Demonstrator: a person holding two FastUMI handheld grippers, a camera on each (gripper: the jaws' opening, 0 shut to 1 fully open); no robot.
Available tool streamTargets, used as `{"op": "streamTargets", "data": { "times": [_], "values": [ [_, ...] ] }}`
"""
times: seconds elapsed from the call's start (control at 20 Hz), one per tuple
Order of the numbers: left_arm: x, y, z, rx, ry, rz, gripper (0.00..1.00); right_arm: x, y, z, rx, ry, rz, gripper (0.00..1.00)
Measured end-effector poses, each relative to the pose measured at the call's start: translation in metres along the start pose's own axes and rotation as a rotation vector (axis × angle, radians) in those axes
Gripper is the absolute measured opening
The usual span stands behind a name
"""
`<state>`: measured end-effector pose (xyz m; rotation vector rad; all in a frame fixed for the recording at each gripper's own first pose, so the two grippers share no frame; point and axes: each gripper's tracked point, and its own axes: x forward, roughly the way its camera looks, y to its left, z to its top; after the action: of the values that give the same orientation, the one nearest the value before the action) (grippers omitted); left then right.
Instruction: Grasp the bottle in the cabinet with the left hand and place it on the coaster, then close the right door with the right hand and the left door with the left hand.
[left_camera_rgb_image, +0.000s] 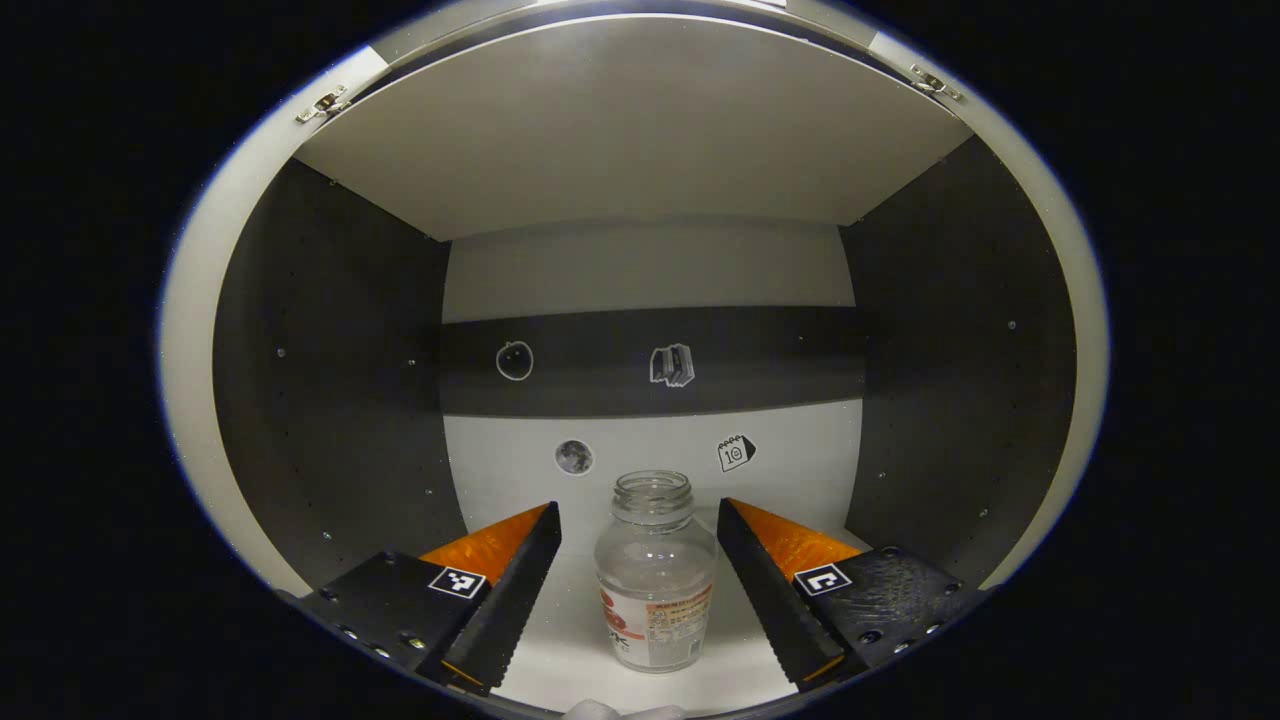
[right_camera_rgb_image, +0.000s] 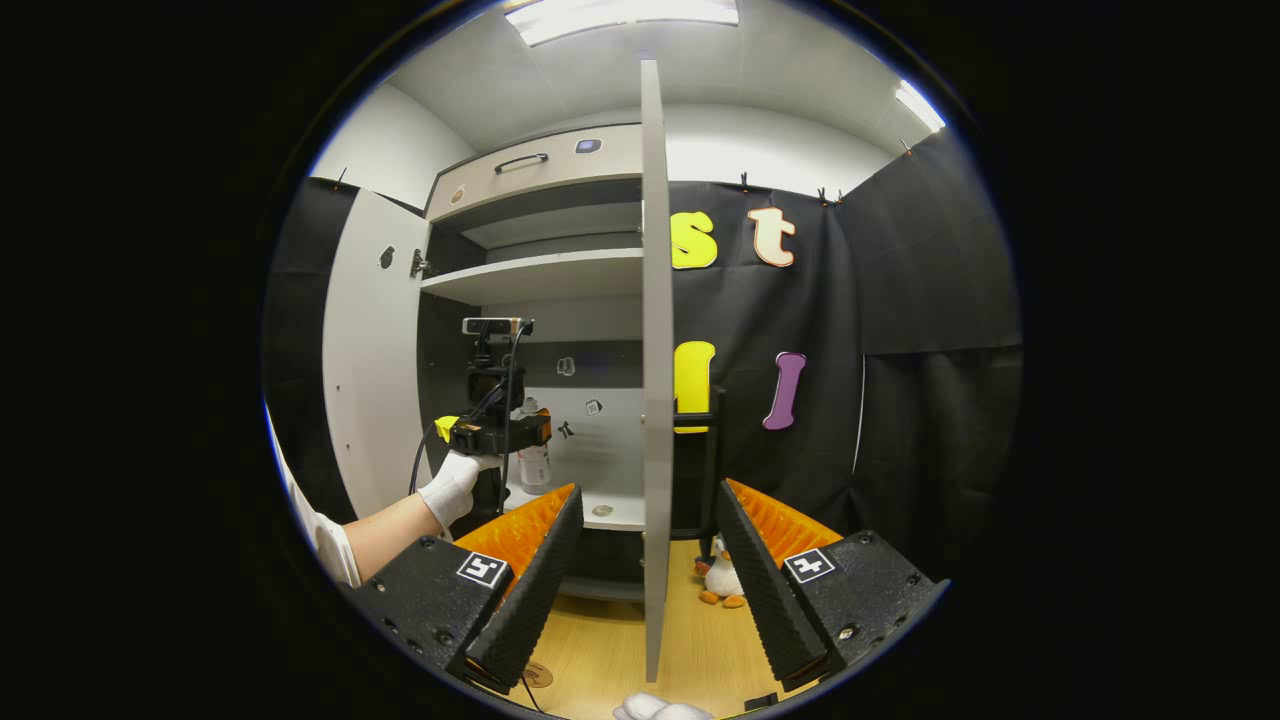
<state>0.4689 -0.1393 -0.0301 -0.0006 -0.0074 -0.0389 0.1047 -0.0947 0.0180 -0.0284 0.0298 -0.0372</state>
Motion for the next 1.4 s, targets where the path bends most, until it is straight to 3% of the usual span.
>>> {"op": "streamTargets", "data": {
  "times": [0.25,0.3,0.35,0.45,0.7,0.9,0.95,1.2,1.25,1.4],
  "values": [
    [0.016,-0.005,-0.025,0.023,0.065,0.0,0.96,-0.004,-0.011,-0.001,0.009,0.005,-0.018,0.83],
    [0.018,-0.003,-0.028,0.032,0.071,0.008,0.93,-0.006,-0.012,-0.002,0.007,0.005,-0.021,0.83],
    [0.018,-0.001,-0.024,0.04,0.067,0.019,0.78,-0.007,-0.013,-0.001,0.006,0.003,-0.023,0.83],
    [0.004,-0.002,-0.017,0.03,0.061,0.01,0.77,-0.01,-0.013,0.002,0.006,-0.011,-0.025,0.83],
    [-0.064,0.001,0.026,0.017,-0.031,-0.053,0.76,-0.021,0.0,0.002,0.008,-0.028,-0.029,0.83],
    [-0.145,0.004,0.03,0.038,-0.043,-0.118,0.8,-0.04,0.016,-0.004,0.011,-0.025,-0.044,0.83],
    [-0.162,0.005,0.027,0.038,-0.042,-0.131,0.76,-0.046,0.02,-0.006,0.013,-0.023,-0.053,0.83],
    [-0.243,0.003,-0.003,0.028,-0.037,-0.191,0.76,-0.082,0.025,-0.024,0.008,-0.01,-0.116,0.83],
    [-0.254,0.002,-0.015,0.028,-0.032,-0.197,0.73,-0.087,0.026,-0.029,0.013,-0.006,-0.12,0.83],
    [-0.282,-0.007,-0.057,0.005,-0.022,-0.231,0.76,-0.106,0.024,-0.052,0.013,0.034,-0.14,0.83]
  ]
}}
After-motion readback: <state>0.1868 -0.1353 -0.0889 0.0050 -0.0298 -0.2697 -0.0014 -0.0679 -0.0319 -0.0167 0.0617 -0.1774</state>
